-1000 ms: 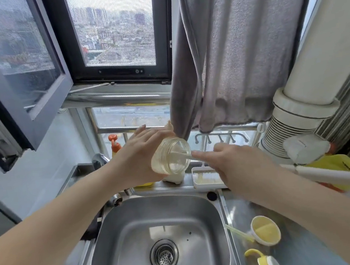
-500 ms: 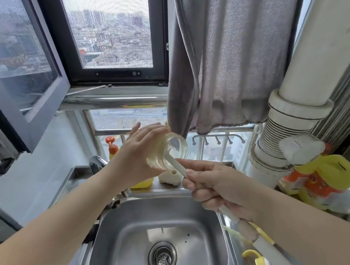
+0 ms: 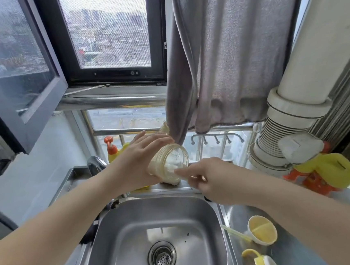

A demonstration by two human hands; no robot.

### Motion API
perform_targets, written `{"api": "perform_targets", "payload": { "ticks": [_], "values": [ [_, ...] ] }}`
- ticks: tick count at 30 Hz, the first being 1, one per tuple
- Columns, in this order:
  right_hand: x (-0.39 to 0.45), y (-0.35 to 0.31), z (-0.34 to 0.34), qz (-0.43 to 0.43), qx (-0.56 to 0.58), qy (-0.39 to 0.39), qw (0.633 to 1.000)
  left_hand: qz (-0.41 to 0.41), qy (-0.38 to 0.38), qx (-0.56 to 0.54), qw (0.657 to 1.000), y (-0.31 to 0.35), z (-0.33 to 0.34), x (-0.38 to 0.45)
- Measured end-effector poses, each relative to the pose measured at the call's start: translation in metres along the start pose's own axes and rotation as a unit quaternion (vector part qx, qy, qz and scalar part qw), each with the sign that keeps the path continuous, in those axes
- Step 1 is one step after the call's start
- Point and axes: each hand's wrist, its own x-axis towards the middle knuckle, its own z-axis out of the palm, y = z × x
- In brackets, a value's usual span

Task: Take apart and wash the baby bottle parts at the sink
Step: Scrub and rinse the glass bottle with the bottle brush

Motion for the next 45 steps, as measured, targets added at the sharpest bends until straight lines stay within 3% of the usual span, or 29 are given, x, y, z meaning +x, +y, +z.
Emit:
{"api": "perform_targets", "payload": {
  "ticks": [2, 4, 5, 6, 7, 8, 10, 12, 14, 15, 18, 20, 21, 23, 24, 25, 26, 27, 29, 30, 32, 34, 37, 39, 41, 43, 44, 45],
  "values": [
    [-0.002, 0.005, 0.002, 0.031, 0.207, -0.024, 0.977, -0.015, 0.013, -0.014, 1.0, 0.0, 0.001, -0.004],
    [-0.005, 0.003, 0.004, 0.07, 0.436, -0.081, 0.894, -0.025, 0.03, -0.024, 0.999, 0.001, 0.0, -0.004],
    [-0.005, 0.001, 0.007, 0.074, 0.51, -0.098, 0.851, -0.026, 0.037, -0.026, 0.999, 0.002, 0.0, -0.003],
    [-0.007, -0.001, 0.009, 0.071, 0.541, -0.104, 0.831, -0.025, 0.04, -0.026, 0.999, 0.002, -0.001, -0.003],
    [-0.007, -0.002, 0.012, 0.072, 0.528, -0.092, 0.841, -0.024, 0.038, -0.024, 0.999, 0.002, -0.001, -0.003],
    [-0.007, -0.001, 0.012, 0.067, 0.457, -0.063, 0.885, -0.024, 0.033, -0.02, 0.999, 0.001, -0.001, -0.004],
    [-0.006, 0.004, 0.006, 0.032, 0.172, 0.047, 0.983, -0.025, 0.022, -0.009, 0.999, -0.002, -0.001, -0.006],
    [-0.004, 0.011, -0.002, 0.005, -0.101, 0.095, 0.99, -0.018, 0.015, 0.008, 1.0, -0.004, -0.002, -0.007],
    [-0.003, 0.01, -0.004, 0.006, -0.195, 0.083, 0.977, -0.008, 0.012, 0.023, 1.0, -0.005, -0.003, -0.005],
    [-0.003, 0.008, -0.004, 0.013, -0.174, 0.068, 0.982, -0.004, 0.012, 0.029, 0.999, -0.005, -0.004, -0.002],
    [-0.008, 0.001, -0.002, 0.031, 0.003, 0.028, 0.999, 0.008, 0.013, 0.029, 0.999, -0.005, -0.006, 0.002],
    [-0.01, 0.002, 0.002, 0.033, 0.169, -0.002, 0.985, 0.008, 0.019, 0.02, 1.0, -0.005, -0.006, 0.001],
    [-0.011, 0.002, 0.005, 0.051, 0.292, -0.029, 0.955, 0.007, 0.024, 0.012, 1.0, -0.004, -0.006, 0.001],
    [-0.013, -0.001, 0.01, 0.089, 0.518, -0.086, 0.846, 0.006, 0.037, -0.002, 0.999, -0.003, -0.006, 0.0],
    [-0.015, -0.003, 0.014, 0.094, 0.571, -0.099, 0.809, 0.005, 0.039, -0.003, 0.999, -0.004, -0.006, 0.0],
    [-0.016, -0.004, 0.016, 0.09, 0.581, -0.101, 0.802, 0.003, 0.035, -0.001, 0.999, -0.005, -0.005, -0.001],
    [-0.017, -0.004, 0.016, 0.083, 0.546, -0.083, 0.83, 0.001, 0.028, 0.005, 1.0, -0.007, -0.004, -0.002],
    [-0.017, -0.003, 0.015, 0.073, 0.455, -0.042, 0.887, 0.0, 0.021, 0.014, 1.0, -0.009, -0.003, -0.004],
    [-0.016, 0.002, 0.005, 0.048, 0.15, 0.061, 0.986, -0.002, 0.013, 0.031, 0.999, -0.013, -0.002, -0.006],
    [-0.016, 0.004, 0.0, 0.038, -0.014, 0.08, 0.996, 0.001, 0.01, 0.04, 0.999, -0.014, -0.003, -0.006],
    [-0.013, 0.006, -0.002, 0.021, -0.238, 0.102, 0.966, 0.018, 0.009, 0.069, 0.997, -0.015, -0.004, -0.004],
    [-0.008, 0.001, 0.003, 0.006, -0.284, 0.092, 0.955, 0.034, 0.01, 0.097, 0.995, -0.016, -0.004, -0.001],
    [-0.007, -0.001, 0.004, -0.005, -0.106, 0.05, 0.993, 0.037, 0.009, 0.098, 0.994, -0.019, -0.002, 0.001],
    [-0.006, 0.0, 0.007, -0.006, 0.059, 0.023, 0.998, 0.032, 0.013, 0.075, 0.997, -0.021, -0.002, -0.001],
    [-0.006, 0.001, 0.013, 0.034, 0.307, -0.022, 0.951, 0.017, 0.021, 0.041, 0.999, -0.021, -0.003, -0.002],
    [-0.008, -0.003, 0.016, 0.084, 0.521, -0.078, 0.846, 0.004, 0.025, 0.025, 0.999, -0.02, -0.004, -0.001],
    [-0.009, -0.004, 0.016, 0.087, 0.549, -0.086, 0.827, 0.001, 0.023, 0.023, 0.999, -0.02, -0.005, -0.001],
    [-0.008, -0.003, 0.016, 0.086, 0.522, -0.075, 0.845, 0.002, 0.02, 0.026, 0.999, -0.02, -0.005, -0.001]
  ]
}}
